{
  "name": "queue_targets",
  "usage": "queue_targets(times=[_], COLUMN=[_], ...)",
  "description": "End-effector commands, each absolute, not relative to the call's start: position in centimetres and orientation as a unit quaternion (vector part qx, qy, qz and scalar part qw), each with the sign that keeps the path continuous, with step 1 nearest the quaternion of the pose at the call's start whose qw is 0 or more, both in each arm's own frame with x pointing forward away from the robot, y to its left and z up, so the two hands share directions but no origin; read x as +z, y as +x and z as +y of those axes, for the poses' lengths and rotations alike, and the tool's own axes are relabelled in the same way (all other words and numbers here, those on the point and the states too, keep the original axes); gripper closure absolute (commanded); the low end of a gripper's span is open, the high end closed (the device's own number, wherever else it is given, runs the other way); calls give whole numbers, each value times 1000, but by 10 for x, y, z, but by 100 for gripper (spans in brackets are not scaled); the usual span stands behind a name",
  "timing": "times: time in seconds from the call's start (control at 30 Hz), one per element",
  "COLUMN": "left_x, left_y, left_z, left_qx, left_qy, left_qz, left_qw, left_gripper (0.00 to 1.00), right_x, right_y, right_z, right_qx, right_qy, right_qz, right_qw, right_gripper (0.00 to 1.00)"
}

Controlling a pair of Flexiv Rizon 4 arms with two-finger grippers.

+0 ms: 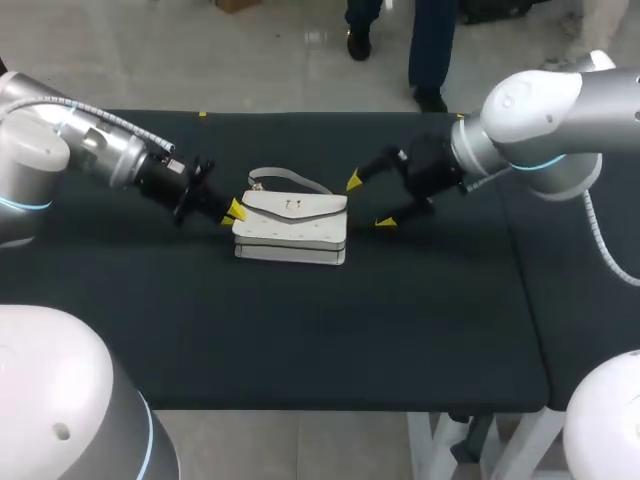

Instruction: Pick up the bag, open it, inspect its contents, close it, and place it on the opposite side

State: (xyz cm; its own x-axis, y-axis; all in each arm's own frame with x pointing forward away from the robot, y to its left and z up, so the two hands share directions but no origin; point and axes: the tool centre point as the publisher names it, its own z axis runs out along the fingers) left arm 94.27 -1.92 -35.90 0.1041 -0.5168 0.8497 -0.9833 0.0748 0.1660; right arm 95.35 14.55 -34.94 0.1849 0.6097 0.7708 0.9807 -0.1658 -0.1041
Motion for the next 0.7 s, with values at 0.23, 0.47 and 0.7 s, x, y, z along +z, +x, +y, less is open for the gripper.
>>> queue_targets(times=[0.23,0.47,0.7], left_x=[-363,-363,-358], left_y=[949,949,961], left_z=[-15,-15,1], left_qx=[264,264,265], left_qy=[620,620,608], left_qz=[-611,-611,-629], left_qw=[415,415,405], left_gripper=[100,100,100], right_x=[-345,-345,-336], right_y=[964,964,973], right_z=[138,138,115], right_qx=[-274,-274,-293], right_qy=[-684,-684,-692], right_qz=[-583,-583,-597], right_qw=[341,341,281], right_gripper=[0,0,0])
